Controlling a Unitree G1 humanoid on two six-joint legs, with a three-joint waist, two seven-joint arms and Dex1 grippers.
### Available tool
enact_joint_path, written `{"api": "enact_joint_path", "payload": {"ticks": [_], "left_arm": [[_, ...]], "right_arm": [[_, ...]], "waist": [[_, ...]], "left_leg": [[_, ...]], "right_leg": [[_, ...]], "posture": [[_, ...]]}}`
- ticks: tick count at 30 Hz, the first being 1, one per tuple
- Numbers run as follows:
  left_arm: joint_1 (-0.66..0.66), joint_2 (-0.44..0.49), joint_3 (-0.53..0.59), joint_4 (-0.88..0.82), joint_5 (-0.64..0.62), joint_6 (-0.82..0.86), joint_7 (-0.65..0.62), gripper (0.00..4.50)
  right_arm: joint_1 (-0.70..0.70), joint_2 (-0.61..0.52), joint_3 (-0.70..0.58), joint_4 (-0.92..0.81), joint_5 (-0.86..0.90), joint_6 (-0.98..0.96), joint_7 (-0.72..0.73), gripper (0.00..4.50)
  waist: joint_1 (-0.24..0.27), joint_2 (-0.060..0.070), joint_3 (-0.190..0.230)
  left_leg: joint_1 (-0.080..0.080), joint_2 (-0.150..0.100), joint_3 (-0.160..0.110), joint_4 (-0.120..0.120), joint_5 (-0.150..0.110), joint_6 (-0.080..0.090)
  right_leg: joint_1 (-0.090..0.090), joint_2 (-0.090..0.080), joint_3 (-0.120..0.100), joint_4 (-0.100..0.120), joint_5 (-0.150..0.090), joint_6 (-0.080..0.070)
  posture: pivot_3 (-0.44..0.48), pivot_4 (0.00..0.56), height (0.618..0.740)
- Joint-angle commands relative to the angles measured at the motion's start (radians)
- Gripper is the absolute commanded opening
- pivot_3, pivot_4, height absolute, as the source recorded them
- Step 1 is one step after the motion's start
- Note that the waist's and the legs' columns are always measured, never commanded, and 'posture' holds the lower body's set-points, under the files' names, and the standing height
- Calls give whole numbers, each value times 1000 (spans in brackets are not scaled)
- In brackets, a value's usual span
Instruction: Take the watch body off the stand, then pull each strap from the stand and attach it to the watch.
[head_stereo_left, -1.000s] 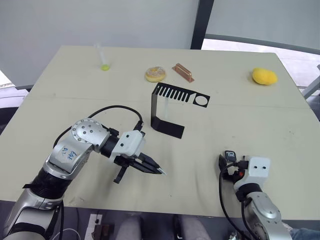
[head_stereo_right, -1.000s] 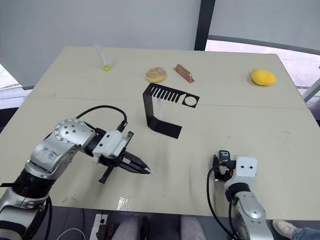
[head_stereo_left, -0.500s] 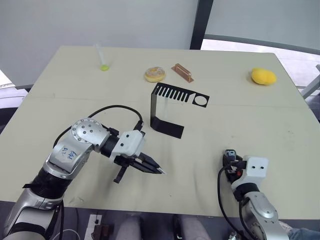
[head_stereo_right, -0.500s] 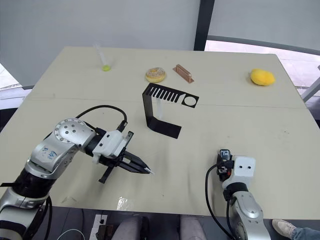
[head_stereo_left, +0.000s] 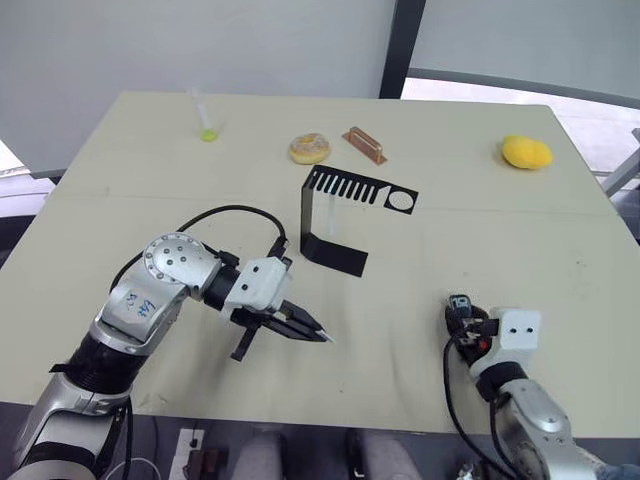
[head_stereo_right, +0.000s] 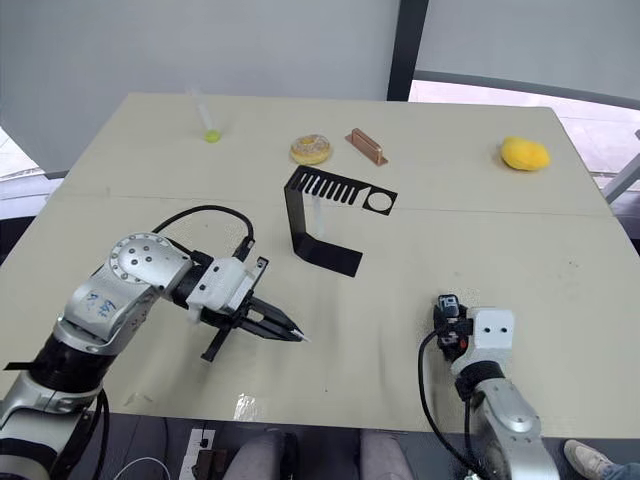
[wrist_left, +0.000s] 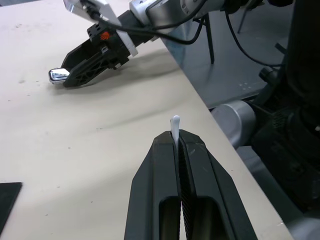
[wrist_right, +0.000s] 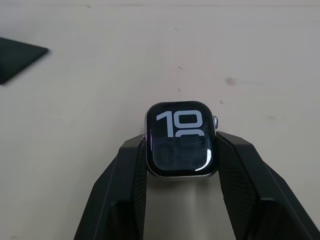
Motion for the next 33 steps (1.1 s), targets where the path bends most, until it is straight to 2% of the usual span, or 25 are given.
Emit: {"api": "enact_joint_path", "payload": {"ticks": [1,5,8,11,14,18,24,33], "left_arm": [[8,15,104,59,16,-140,11,0],[40,57,188,141,59,-297,19,0],[83,87,234,158,59,-349,19,0],[148,122,272,161,78,-421,15,0],[188,133,288,108,59,-409,41,0],[194,138,283,46,47,-389,58,0],[161,152,250,-34,42,-308,81,0],[35,138,89,-77,76,-168,42,0]], "right_arm": [[-43,-94,-45,-102,258,184,112,1512],[-147,-206,-73,-98,638,422,134,1512],[-227,-277,-32,-59,856,556,128,1512],[-314,-266,35,31,1034,628,30,1512],[-386,-235,97,131,1160,651,-75,1512],[-443,-233,148,211,1251,672,-137,1512],[-486,-251,193,269,1287,703,-151,1512],[-530,-253,236,277,1262,713,-152,1512]], "waist": [[1,0,0],[-1,0,0],[0,0,0],[0,-1,0],[0,-1,0],[4,-1,1],[-1,-1,1],[-1,-1,1]], "left_leg": [[0,1,0,1,0,0],[-1,2,0,4,-1,1],[-1,2,0,5,-2,2],[-1,3,-2,6,-3,2],[-2,3,-1,7,-4,3],[-4,3,-2,8,-4,4],[-4,3,-2,7,-4,5],[-5,3,-2,7,-4,5]], "right_leg": [[0,1,0,0,0,0],[0,0,-1,1,0,0],[1,0,-1,0,0,0],[2,-1,-2,-1,0,0],[2,-2,-2,-1,0,0],[1,-3,-4,-1,0,0],[1,-3,-4,-1,0,0],[1,-2,-4,-1,0,0]], "posture": [[0,150,740],[0,150,740],[0,150,740],[0,150,740],[0,150,740],[0,150,740],[0,150,740],[0,150,740]]}}
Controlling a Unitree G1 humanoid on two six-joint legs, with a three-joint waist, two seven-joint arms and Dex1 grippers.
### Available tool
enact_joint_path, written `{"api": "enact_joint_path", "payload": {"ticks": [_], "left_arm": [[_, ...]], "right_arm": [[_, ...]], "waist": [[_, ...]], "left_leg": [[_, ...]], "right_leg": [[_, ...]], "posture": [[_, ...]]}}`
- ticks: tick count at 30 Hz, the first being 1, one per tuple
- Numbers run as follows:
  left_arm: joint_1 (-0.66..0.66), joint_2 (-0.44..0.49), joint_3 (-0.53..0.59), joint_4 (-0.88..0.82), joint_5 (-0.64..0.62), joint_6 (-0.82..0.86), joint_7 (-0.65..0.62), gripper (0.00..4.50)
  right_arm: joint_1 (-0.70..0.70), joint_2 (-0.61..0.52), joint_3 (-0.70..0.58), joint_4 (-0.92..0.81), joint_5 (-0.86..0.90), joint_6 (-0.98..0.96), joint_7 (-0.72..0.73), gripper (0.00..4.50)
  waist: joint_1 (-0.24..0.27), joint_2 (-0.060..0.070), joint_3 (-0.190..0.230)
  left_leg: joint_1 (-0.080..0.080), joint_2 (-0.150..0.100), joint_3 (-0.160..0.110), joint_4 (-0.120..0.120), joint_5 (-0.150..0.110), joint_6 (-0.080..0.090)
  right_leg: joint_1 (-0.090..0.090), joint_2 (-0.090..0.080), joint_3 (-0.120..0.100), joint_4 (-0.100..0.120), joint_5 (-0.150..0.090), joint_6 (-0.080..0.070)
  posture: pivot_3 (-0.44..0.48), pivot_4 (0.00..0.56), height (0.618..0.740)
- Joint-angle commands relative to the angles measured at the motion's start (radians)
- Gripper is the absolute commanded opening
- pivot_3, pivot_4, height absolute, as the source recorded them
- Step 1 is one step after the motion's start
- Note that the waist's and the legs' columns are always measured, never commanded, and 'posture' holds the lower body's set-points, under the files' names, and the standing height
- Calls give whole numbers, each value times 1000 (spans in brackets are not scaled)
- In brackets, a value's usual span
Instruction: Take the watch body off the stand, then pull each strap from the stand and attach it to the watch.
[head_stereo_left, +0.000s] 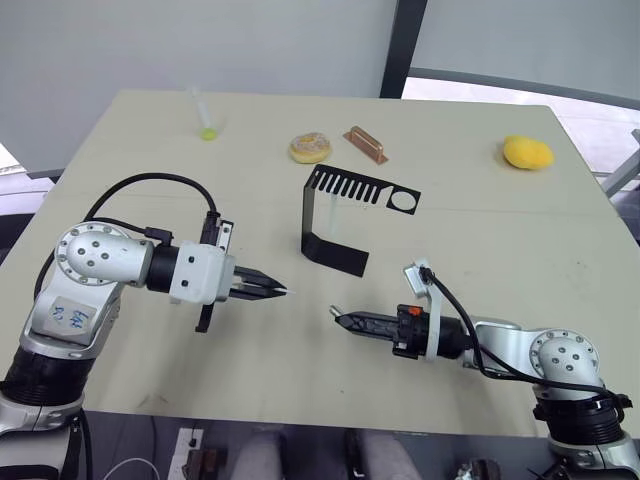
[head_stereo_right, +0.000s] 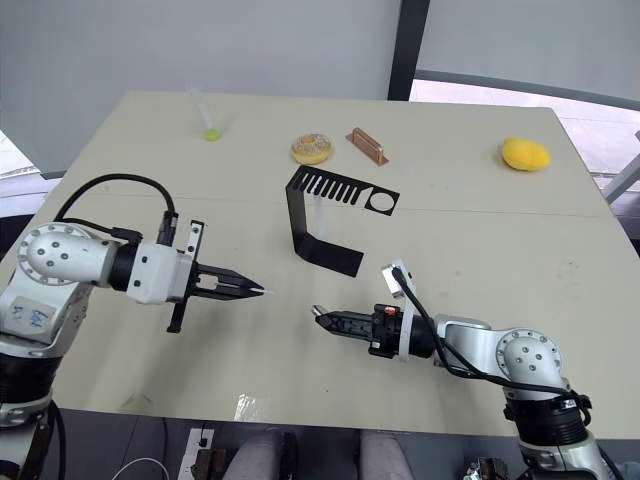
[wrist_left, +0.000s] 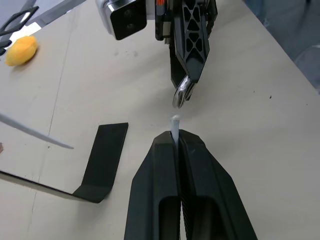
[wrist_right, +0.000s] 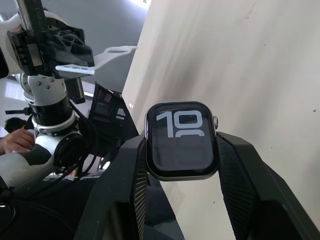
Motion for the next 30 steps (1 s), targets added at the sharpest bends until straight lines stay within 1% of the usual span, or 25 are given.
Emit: {"api": "enact_joint_path", "payload": {"ticks": [1,8,12,20,30], "left_arm": [[-46,-6,-52,-30,14,35,-12,0],[-125,-43,-138,12,90,47,3,0],[-125,-71,-174,3,123,44,11,0],[-124,-91,-183,16,153,42,25,0],[-136,-106,-184,52,172,13,11,0]], "right_arm": [[-22,-7,8,-17,-12,7,10,1512],[-45,-8,9,-4,-34,14,23,1512],[-42,-2,11,-7,-27,17,19,1512],[-30,5,4,-16,-30,11,9,1512],[-22,7,2,-24,-29,6,2,1512]], "waist": [[0,0,0],[2,0,0],[1,0,0],[2,0,0],[2,0,0]], "left_leg": [[0,0,0,0,0,0],[-1,0,0,0,0,0],[-1,0,0,0,0,0],[-1,0,0,0,0,0],[-1,0,0,0,0,0]], "right_leg": [[0,0,0,0,0,0],[0,0,0,0,0,0],[0,0,0,0,0,0],[-1,0,0,0,0,0],[-1,0,0,-1,0,0]], "posture": [[0,150,740],[0,150,740],[0,150,740],[0,150,740],[0,150,740]]}}
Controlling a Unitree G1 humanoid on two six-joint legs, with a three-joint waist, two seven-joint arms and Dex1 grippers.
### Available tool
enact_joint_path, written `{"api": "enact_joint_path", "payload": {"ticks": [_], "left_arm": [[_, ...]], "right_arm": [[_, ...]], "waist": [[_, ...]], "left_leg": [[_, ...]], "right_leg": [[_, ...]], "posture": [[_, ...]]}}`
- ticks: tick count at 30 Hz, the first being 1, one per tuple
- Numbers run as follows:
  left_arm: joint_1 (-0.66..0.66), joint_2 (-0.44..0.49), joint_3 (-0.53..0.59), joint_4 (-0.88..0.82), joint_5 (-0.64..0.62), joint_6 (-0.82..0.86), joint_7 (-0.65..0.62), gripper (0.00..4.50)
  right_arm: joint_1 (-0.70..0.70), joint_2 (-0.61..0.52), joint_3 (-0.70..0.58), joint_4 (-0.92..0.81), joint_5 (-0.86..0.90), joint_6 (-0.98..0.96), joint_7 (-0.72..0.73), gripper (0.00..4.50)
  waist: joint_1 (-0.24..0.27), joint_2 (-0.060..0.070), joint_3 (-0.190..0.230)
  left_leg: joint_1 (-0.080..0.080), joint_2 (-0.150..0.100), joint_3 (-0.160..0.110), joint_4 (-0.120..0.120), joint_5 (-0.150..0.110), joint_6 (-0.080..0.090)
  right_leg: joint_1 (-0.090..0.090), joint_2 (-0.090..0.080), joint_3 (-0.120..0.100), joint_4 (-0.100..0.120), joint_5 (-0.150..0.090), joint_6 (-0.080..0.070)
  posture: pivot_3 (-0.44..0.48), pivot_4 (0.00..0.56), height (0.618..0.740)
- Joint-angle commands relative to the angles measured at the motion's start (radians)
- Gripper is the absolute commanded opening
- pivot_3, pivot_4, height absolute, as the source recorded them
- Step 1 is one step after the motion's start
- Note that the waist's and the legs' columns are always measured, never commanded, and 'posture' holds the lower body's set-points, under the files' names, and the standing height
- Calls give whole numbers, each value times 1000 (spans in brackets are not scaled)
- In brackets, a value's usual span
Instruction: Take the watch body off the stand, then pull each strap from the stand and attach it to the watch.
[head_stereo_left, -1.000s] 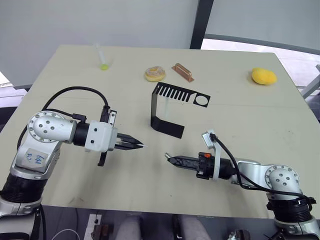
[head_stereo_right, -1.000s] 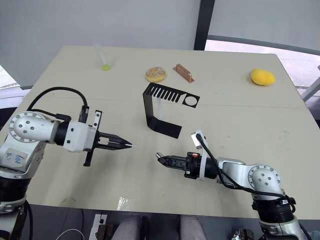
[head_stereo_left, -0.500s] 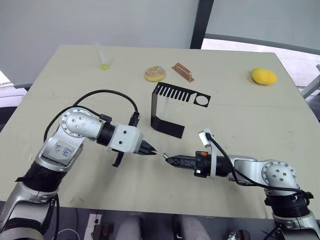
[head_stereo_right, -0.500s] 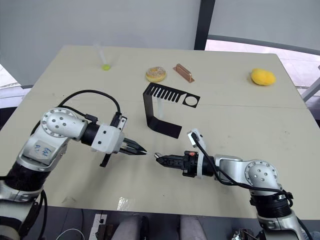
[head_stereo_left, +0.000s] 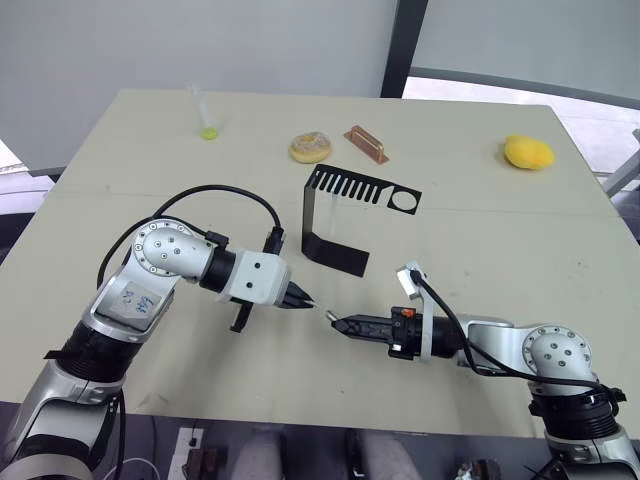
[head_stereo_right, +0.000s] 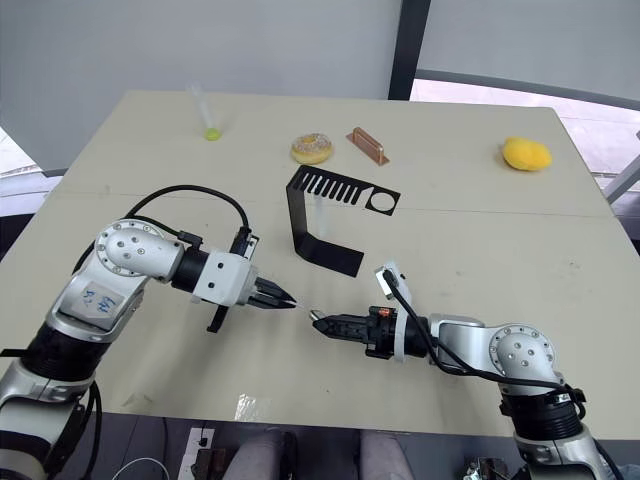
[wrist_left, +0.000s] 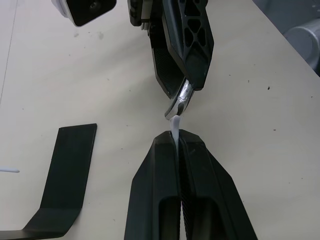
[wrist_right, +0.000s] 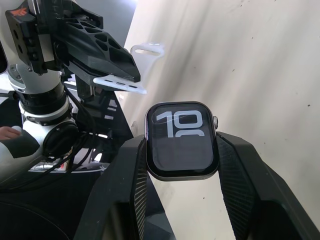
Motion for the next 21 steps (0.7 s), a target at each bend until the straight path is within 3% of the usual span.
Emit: {"api": "enact_joint_path", "payload": {"ticks": [1,21], "left_arm": [[-17,-3,1,-8,3,-15,-5,0],[2,-12,-6,-31,-3,9,-12,0]], "right_arm": [[-5,5,-12,-35,16,-12,-1,1512],[5,14,-12,-45,19,-21,-16,1512]], "waist": [[0,0,0],[-1,0,0]], "left_leg": [[0,0,0,0,0,0],[0,0,0,0,0,0]], "right_leg": [[0,0,0,0,0,0],[0,0,0,-1,0,0]], "posture": [[0,150,740],[0,150,740]]}}
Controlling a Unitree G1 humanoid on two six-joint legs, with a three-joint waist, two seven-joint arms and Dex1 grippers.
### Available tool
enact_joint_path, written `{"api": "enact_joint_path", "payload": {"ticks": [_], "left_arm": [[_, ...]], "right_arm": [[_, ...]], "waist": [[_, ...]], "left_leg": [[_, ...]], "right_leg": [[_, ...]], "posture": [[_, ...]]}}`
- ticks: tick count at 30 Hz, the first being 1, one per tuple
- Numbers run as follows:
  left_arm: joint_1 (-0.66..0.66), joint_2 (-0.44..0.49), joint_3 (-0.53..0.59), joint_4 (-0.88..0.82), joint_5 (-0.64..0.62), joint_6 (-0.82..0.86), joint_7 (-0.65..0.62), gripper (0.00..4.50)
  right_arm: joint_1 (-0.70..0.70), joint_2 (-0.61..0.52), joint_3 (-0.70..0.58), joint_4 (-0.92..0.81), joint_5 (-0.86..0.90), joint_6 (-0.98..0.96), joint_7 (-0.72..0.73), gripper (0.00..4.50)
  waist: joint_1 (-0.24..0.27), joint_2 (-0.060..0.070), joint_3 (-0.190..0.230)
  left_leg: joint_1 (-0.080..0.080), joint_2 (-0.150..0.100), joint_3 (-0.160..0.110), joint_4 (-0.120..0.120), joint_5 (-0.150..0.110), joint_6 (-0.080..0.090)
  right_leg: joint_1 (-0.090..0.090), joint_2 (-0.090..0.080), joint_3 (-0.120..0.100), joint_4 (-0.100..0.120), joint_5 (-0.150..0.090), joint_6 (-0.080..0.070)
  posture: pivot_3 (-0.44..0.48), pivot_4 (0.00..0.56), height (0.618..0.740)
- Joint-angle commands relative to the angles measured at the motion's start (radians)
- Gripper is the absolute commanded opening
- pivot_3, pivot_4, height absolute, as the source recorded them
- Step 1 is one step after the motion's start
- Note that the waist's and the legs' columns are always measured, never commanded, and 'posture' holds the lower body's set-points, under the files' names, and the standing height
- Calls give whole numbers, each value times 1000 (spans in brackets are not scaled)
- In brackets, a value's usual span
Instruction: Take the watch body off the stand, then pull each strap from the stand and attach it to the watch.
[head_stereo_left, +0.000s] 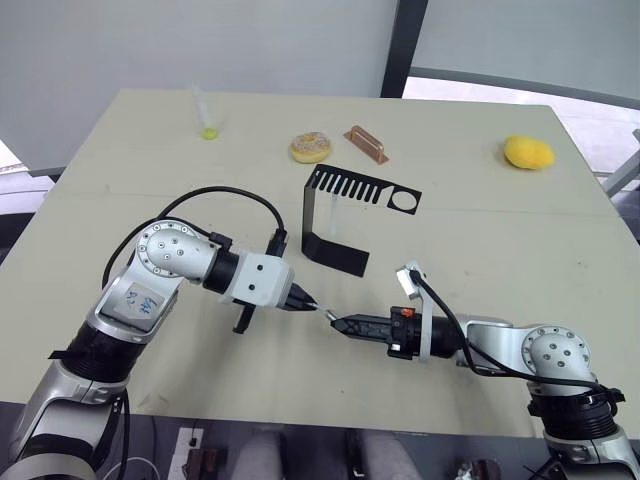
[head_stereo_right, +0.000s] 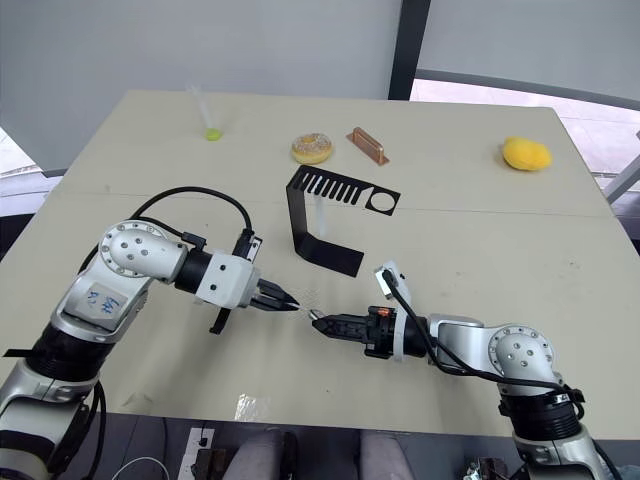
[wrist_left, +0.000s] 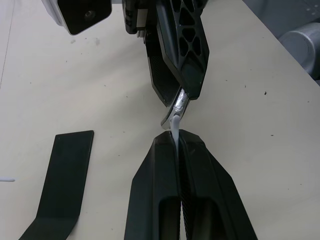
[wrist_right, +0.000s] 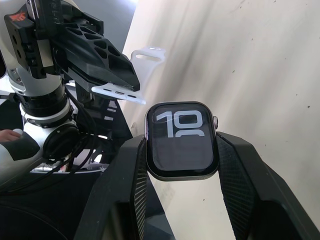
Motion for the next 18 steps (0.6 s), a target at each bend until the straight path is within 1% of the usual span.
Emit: {"api": "enact_joint_path", "payload": {"ticks": [1,18], "left_arm": [[3,-1,-3,-30,-3,0,0,0],[-5,-21,-5,-8,24,-13,10,0]], "right_arm": [[2,8,-12,-44,20,-17,-7,1512],[6,8,-5,-55,20,-21,-1,1512]], "waist": [[0,0,0],[0,0,0]], "left_leg": [[0,0,0,0,0,0],[0,0,0,0,0,0]], "right_leg": [[0,0,0,0,0,0],[0,0,0,0,0,0]], "posture": [[0,150,740],[0,150,740]]}}
